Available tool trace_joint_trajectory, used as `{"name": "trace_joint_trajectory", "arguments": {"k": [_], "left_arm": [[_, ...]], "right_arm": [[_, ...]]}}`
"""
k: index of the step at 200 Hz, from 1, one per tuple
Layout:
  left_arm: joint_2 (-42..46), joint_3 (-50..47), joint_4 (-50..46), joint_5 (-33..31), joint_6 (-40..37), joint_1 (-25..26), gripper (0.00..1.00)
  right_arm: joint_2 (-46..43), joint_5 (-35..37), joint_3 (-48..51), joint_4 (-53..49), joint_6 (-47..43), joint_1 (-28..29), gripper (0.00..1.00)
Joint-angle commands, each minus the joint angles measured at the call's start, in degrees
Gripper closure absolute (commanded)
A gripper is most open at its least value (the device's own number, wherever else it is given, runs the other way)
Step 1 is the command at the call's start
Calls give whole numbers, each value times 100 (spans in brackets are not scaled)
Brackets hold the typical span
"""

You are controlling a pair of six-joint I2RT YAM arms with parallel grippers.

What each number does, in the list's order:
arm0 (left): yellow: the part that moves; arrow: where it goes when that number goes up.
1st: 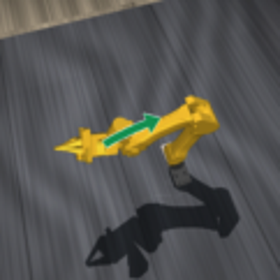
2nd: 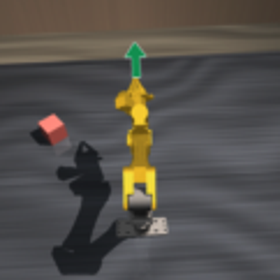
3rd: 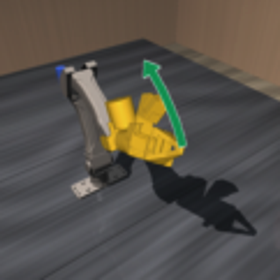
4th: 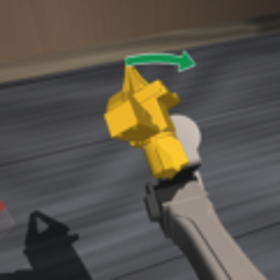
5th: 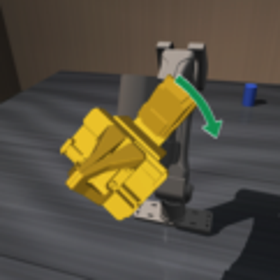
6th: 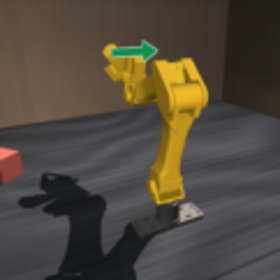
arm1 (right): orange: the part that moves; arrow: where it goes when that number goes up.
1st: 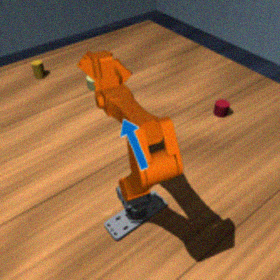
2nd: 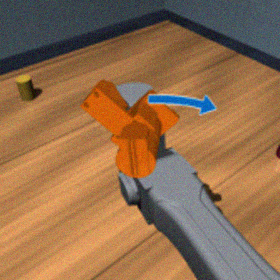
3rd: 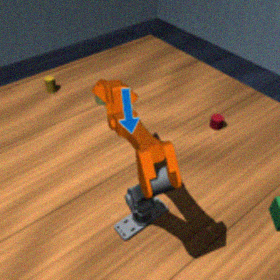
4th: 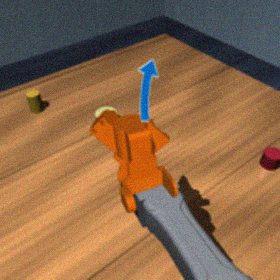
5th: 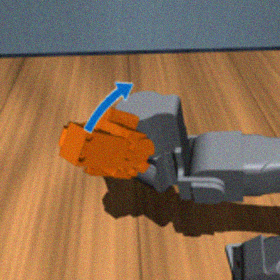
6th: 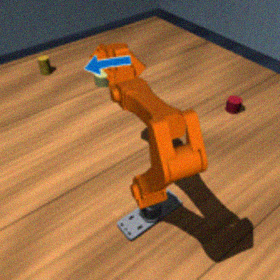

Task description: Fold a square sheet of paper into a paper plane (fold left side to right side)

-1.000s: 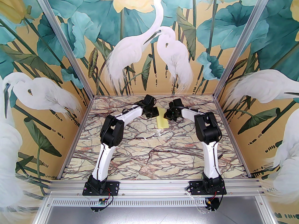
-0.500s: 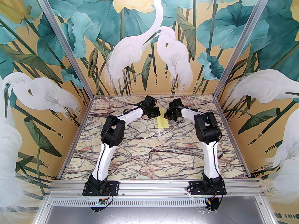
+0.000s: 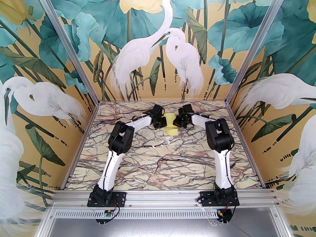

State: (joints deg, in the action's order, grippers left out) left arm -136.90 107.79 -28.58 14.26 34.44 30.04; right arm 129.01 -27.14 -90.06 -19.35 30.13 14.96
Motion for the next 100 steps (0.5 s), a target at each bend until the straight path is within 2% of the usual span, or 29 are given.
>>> {"name": "trace_joint_trajectory", "arguments": {"k": [1, 20, 51, 100], "left_arm": [[-210, -20, -519, -385, -148, -33, 93], [-91, -54, -343, -117, -126, -34, 93], [281, -148, 259, 411, 81, -81, 87], [-128, 501, 458, 716, 212, -213, 83]], "right_arm": [[186, 209, 28, -332, -105, 34, 100], [178, 224, 17, -333, -105, 33, 100], [154, 223, 25, -345, -113, 33, 100], [185, 201, 19, -341, -116, 33, 100]]}}
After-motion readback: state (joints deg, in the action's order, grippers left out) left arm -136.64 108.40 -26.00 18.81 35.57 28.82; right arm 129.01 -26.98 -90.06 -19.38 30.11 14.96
